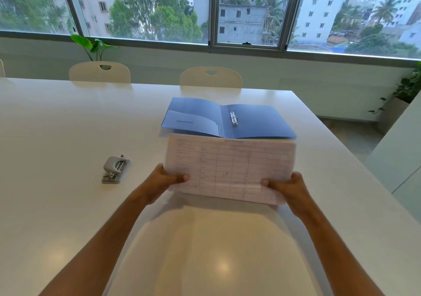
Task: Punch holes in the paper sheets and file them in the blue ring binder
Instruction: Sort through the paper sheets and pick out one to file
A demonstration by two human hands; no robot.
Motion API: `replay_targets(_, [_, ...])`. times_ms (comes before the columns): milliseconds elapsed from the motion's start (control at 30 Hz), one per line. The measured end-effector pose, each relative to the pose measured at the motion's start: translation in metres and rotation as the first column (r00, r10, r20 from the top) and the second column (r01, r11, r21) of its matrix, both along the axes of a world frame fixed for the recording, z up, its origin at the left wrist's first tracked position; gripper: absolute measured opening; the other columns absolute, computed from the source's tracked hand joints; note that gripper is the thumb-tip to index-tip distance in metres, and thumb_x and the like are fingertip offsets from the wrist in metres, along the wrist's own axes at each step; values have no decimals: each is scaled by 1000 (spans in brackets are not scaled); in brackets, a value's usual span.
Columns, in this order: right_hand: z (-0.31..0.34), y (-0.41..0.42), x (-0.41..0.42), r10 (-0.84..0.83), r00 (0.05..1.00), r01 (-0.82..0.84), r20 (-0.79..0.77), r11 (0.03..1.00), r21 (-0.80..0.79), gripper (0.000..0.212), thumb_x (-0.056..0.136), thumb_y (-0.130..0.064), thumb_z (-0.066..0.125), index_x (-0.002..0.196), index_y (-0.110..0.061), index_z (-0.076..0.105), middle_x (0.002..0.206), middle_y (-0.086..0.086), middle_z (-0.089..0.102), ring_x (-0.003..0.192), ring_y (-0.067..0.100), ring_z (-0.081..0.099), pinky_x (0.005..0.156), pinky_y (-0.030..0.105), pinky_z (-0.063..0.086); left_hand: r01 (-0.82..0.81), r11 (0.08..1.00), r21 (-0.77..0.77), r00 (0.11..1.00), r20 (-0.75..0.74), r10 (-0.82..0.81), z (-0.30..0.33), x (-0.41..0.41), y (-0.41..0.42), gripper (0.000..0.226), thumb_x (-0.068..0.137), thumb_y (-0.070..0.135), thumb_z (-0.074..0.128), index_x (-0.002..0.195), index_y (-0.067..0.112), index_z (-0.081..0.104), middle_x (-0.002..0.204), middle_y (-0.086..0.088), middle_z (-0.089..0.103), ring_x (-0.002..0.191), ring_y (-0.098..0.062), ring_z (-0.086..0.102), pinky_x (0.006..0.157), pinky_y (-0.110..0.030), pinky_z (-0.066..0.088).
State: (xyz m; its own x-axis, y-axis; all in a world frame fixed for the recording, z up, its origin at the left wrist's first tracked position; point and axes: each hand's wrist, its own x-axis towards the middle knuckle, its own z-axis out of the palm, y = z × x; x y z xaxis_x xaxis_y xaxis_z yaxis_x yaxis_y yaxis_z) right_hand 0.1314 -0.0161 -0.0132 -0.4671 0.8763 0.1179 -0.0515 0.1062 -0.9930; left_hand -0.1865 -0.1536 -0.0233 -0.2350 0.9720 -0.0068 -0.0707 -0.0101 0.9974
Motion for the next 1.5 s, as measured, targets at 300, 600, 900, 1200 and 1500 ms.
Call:
replay_targets(300, [15,2,5,-12,992,12,-128,1000,2,50,47,-28,93,88,-8,75,90,10,77,86,31,73,68,37,60,8,994,107,999,50,-13,23,8,-4,65,40,33,95,98,13,76,108,-15,72,101,-31,68,79,-38,57])
replay_targets(600, [8,8,11,39,994,-48,-100,995,-89,53,47,-35,93,88,-6,76,88,15,75,82,32,70,65,35,59,-120,986,116,987,116,107,22,16,0,47,49,24,89,93,14,77,99,-12,74,94,-31,69,73,-41,58])
replay_targets(900, [-8,-17,-18,9,844,-330,-536,797,-505,68,48,-40,93,106,-11,72,106,9,73,94,31,71,75,39,60,-317,946,-67,799,519,304,6,53,14,31,76,13,71,106,8,65,110,-16,70,103,-35,65,81,-50,54])
replay_targets(1200, [-3,-42,-55,-307,910,101,-278,816,-569,24,87,-1,64,111,-5,64,105,16,72,92,33,70,78,48,58,-99,994,-48,753,650,107,-14,90,0,91,33,23,94,116,4,62,97,-16,73,84,-29,72,66,-41,59])
replay_targets(1500, [25,-25,-16,89,965,-170,-246,928,-331,35,80,-2,62,115,2,61,103,20,72,89,36,71,67,43,60,287,957,-29,802,553,-224,12,15,-2,82,60,54,82,119,1,64,103,-17,72,86,-31,70,71,-40,57])
